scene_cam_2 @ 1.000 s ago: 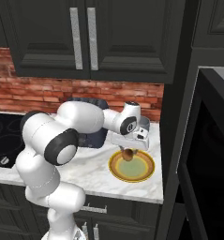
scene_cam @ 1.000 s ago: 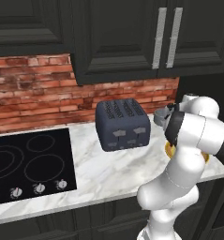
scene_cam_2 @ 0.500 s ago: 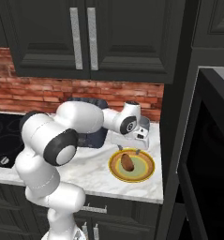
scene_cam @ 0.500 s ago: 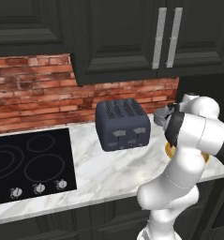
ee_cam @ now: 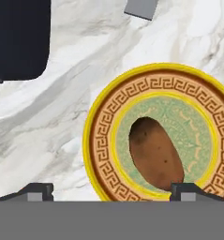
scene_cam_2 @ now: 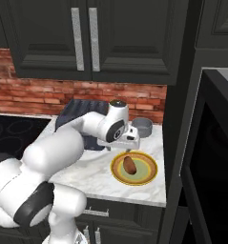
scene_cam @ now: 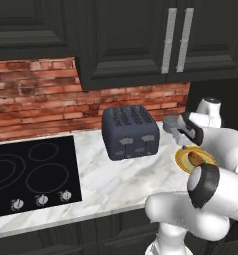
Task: Pick the potato from the microwave and place it on plate located on the counter.
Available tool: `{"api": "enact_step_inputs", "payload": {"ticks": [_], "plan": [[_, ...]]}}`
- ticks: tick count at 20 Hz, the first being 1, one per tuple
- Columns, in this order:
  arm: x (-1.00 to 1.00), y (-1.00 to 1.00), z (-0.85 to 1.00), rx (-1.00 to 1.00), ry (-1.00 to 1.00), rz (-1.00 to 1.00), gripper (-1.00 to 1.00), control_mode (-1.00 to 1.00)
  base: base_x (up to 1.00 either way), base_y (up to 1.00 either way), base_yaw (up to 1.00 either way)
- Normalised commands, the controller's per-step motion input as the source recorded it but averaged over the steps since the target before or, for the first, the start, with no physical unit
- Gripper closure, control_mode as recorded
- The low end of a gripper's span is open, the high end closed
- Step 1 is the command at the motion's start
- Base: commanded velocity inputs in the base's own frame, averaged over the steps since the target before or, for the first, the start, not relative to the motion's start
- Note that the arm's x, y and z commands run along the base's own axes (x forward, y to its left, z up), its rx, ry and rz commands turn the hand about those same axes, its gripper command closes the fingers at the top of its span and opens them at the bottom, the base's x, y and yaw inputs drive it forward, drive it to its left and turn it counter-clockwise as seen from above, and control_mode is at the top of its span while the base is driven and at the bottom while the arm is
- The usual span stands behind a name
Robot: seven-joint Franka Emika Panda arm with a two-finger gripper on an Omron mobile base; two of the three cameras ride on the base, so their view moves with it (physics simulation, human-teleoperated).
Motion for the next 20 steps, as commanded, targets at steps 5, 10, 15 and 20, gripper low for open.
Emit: {"api": "enact_step_inputs", "payload": {"ticks": [5, 10, 15, 20], "plan": [[-0.60, 0.71, 0.64, -0.01, -0.15, 0.06, -1.00, -1.00, 0.00, 0.00, 0.00], [-0.25, 0.97, 0.84, -0.01, 0.00, 0.04, -1.00, -1.00, 0.00, 0.00, 0.00], [-0.32, 0.80, 0.83, 0.01, 0.00, 0.02, -1.00, -1.00, 0.00, 0.00, 0.00], [-0.47, 0.12, 0.68, 0.13, -0.02, 0.00, -1.00, -1.00, 0.00, 0.00, 0.00]]}}
